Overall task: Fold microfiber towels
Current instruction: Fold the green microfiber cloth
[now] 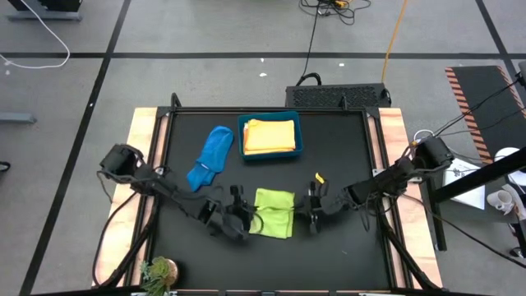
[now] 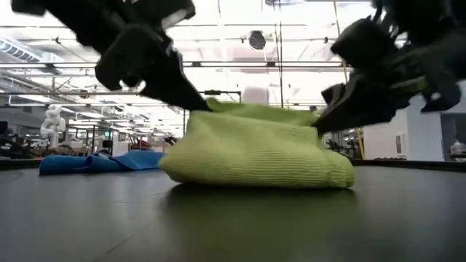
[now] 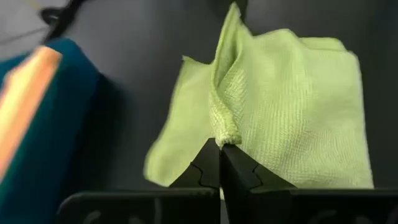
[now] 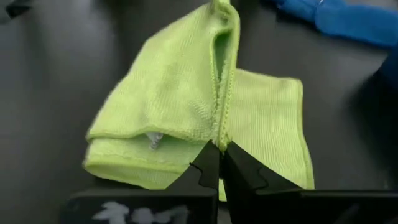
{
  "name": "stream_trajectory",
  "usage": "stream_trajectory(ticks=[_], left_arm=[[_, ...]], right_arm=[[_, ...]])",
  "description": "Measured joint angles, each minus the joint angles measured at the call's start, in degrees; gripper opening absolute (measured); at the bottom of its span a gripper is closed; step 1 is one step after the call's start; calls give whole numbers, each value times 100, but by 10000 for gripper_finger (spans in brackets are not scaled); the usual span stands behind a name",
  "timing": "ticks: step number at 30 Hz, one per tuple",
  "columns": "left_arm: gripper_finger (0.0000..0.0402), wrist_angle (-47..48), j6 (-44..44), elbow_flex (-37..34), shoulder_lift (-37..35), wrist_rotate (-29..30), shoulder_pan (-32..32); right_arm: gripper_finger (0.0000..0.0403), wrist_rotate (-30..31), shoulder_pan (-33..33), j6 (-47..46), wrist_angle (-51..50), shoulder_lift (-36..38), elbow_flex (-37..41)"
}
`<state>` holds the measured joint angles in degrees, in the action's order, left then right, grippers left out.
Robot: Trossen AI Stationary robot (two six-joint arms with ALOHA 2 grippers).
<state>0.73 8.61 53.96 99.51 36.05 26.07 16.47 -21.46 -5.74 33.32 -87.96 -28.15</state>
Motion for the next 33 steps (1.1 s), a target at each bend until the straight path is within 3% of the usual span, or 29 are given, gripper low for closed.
stream_trajectory(ticks=[6, 13, 20, 28, 33], left_arm=[[0, -1227, -60, -813, -40, -684, -636], [0, -1407, -410, -890, -14, -1059, -1089], [0, -1519, -695, -827, -322, -1309, -1007], [0, -1733, -1308, -814, -700, -913, -1102], [0, -1700, -1125, -824, -359, -1726, -1840]], right_arm=[[0, -27, 377, -89, 214, -162, 228], [0, -5, 599, -75, 219, -284, 234], [0, 9, 350, 157, 459, 25, 234], [0, 867, 226, 129, -245, 478, 233], [0, 1025, 555, -401, -685, 370, 292]])
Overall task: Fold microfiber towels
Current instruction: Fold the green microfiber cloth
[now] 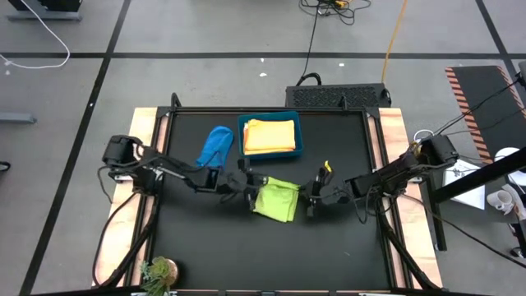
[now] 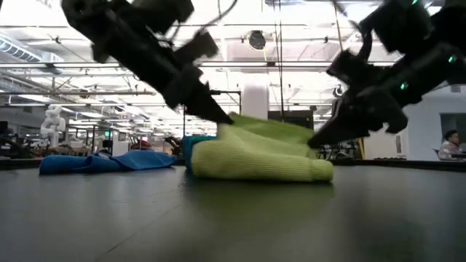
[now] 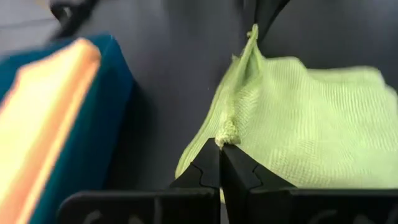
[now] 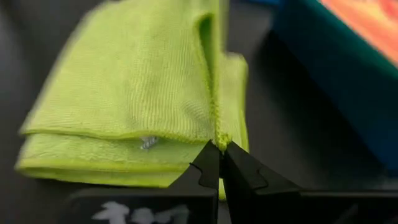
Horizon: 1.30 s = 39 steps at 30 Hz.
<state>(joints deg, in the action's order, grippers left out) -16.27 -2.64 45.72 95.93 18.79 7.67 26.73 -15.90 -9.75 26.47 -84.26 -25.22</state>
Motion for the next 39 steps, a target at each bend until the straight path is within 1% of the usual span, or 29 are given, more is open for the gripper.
stream_trajectory(ticks=[4, 7, 10, 14, 17, 19, 24, 28, 31, 34, 36, 39], left_arm=[[1, -159, 131, 10, 393, -465, -440], [6, -335, 248, 10, 665, -624, -643], [20, -547, 317, 8, 807, -704, -750], [49, -546, 295, -1, 753, -685, -770], [77, -539, 285, 1, 524, -659, -770], [94, -340, 284, 3, 286, -654, -769], [125, 187, 379, 1, -342, -623, -623], [127, 145, 603, 8, -436, -626, -275], [122, -74, 789, 15, -149, -624, 29], [115, -258, 1057, -1, 245, -602, 290], [111, -484, 1199, 0, 526, -502, 425], [107, -735, 1426, 1, 904, -481, 536]], right_arm=[[0, -149, 271, -393, 159, -230, 206], [4, -347, 411, -460, 543, -353, 368], [20, -610, 522, -458, 762, -360, 466], [53, -606, 547, -427, 785, -342, 471], [80, -600, 547, -402, 814, -303, 471], [95, -599, 546, -362, 824, -169, 471], [114, -591, 490, -285, 768, 312, 460], [116, -596, 336, -128, 949, 496, 460], [116, -602, 213, -48, 1067, 492, 462], [116, -605, 153, 36, 1375, 292, 460], [116, -664, 157, 88, 1672, 49, 460], [113, -922, 297, 102, 2260, -433, 460]])
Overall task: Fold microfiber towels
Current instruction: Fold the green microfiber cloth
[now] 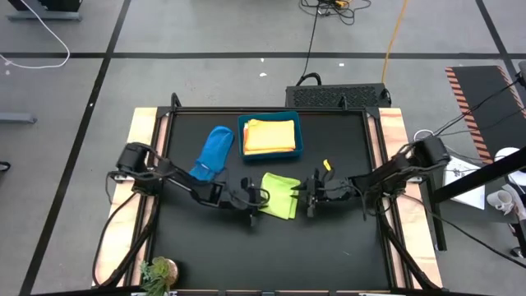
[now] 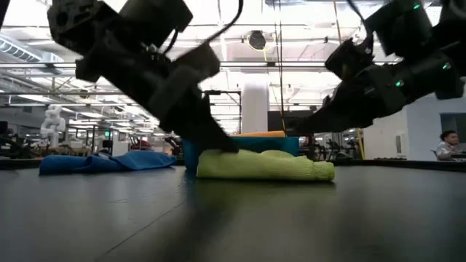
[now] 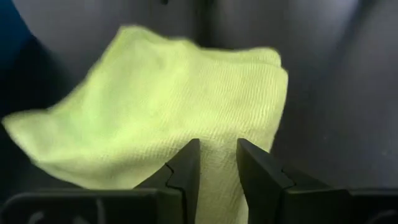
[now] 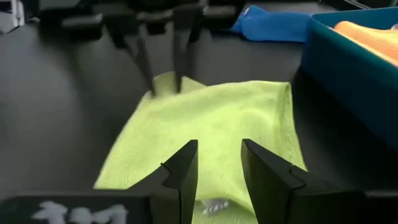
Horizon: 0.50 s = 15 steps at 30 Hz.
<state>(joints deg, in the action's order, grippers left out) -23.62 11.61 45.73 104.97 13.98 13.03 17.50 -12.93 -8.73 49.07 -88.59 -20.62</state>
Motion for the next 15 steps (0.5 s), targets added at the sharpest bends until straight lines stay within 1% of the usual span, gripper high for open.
stream_trajectory(ticks=[3, 5, 7, 11, 15], left_arm=[[106, -7, 246, 0, 231, 130, 25], [106, 21, 415, 4, 367, 282, 12], [106, 90, 555, 13, 444, 392, -20], [106, 158, 707, 22, 510, 413, -74], [106, 343, 679, 21, 434, 301, -72]], right_arm=[[106, -120, 193, -12, 444, -451, -64], [100, -122, 352, -21, 514, -702, -122], [95, -121, 530, -53, 506, -962, -219], [85, -119, 850, -185, 388, -1389, -289], [76, -114, 1068, -419, 83, -1470, -280]])
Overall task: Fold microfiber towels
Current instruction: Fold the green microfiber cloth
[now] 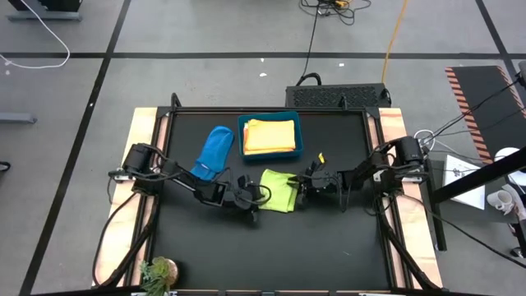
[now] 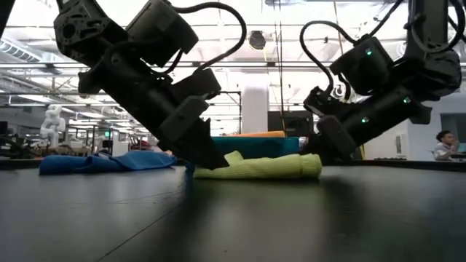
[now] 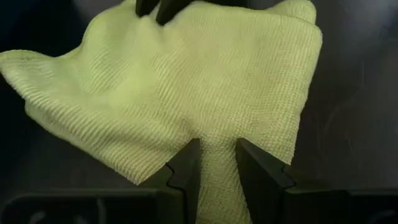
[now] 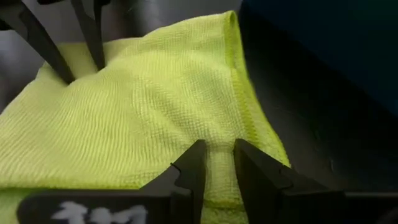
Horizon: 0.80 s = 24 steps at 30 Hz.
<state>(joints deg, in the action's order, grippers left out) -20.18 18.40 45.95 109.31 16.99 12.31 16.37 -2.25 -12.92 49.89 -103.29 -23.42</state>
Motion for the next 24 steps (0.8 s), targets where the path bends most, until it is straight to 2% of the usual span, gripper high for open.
stream_trajectory(ticks=[7, 11, 14, 18, 24], left_arm=[[106, 376, -236, -34, -461, -124, 34], [106, 246, -540, -19, -913, 387, 66], [106, 122, -656, -26, -996, 764, 16], [106, -352, -670, -26, -941, 438, -56], [106, -1103, -772, 21, -429, -7, 138]], right_arm=[[63, -19, -96, -33, -189, 404, 146], [63, -14, -237, 6, -314, 619, 157], [62, -17, -336, -21, -350, 650, 154], [62, -13, -430, -183, -403, 656, 155], [62, 6, -559, -525, -585, 659, 157]])
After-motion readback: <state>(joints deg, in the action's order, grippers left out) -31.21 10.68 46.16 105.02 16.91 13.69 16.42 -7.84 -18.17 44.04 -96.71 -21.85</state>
